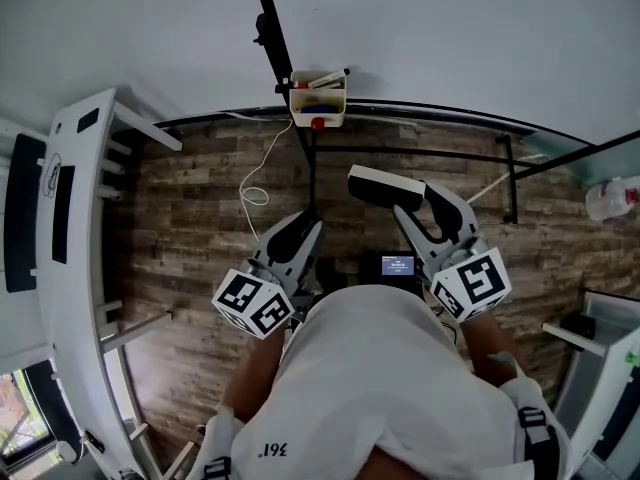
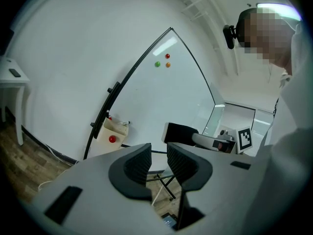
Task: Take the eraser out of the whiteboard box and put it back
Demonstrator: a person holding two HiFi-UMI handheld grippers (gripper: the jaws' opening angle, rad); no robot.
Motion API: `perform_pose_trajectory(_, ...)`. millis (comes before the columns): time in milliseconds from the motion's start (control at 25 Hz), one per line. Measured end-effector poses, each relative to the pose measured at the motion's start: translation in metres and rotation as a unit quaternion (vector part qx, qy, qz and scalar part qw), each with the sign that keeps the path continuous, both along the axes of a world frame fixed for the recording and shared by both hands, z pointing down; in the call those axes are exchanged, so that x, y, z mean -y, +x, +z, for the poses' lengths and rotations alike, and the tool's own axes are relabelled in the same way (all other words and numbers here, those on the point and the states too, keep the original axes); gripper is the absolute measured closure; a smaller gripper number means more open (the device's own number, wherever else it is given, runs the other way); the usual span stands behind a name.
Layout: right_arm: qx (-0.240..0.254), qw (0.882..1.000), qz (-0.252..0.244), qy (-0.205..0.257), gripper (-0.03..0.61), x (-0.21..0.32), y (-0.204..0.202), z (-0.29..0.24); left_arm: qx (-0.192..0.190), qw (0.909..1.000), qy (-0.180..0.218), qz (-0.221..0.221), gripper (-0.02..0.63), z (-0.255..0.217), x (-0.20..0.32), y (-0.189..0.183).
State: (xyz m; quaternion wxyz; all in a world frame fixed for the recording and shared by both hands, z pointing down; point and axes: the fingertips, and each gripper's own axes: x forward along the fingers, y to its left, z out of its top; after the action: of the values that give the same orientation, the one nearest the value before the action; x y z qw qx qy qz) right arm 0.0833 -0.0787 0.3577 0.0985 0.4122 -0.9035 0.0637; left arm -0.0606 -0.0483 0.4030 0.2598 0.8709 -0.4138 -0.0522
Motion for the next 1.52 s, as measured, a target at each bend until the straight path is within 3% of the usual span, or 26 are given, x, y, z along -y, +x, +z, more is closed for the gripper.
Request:
perform_pose_trajectory(1080,-0.002,1.0,-0.004,-0.018,0.37,0.016,-0.003,0.007,-0.001,1.0,-0.005,0.002,0.509,0.0,0.011,-0.003)
perform_pose_trajectory(1520,0.012,1.0,-0.004,-0.012,0.371,0.052,-0.013,-0.002,0.025,0.9995,0.018,0.006,0.509,-0.003,0.05,-0.015)
